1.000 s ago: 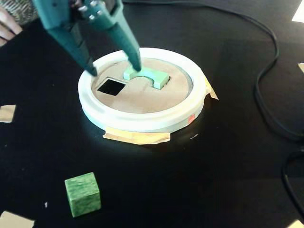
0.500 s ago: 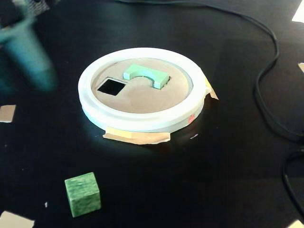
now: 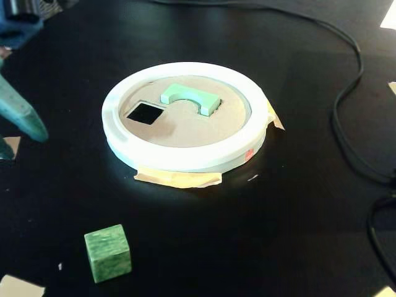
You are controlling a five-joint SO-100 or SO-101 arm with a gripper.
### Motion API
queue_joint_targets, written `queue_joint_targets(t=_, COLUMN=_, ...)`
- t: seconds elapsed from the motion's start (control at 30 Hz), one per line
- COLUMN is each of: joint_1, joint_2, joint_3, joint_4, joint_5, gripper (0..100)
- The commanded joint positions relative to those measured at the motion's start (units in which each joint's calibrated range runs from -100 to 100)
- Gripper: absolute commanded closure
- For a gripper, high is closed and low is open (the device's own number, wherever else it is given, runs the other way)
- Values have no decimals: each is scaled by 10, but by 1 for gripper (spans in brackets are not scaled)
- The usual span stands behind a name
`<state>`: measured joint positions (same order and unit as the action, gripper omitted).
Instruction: Pick up the U shape block and drop it in corresponding U shaped hole
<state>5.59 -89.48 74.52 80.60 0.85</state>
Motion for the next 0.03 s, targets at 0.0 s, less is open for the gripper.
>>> queue_joint_targets(t=0.0, joint_1=6, joint_2=-82, joint_3=72, joint_4=-28, joint_5=-4, gripper=40)
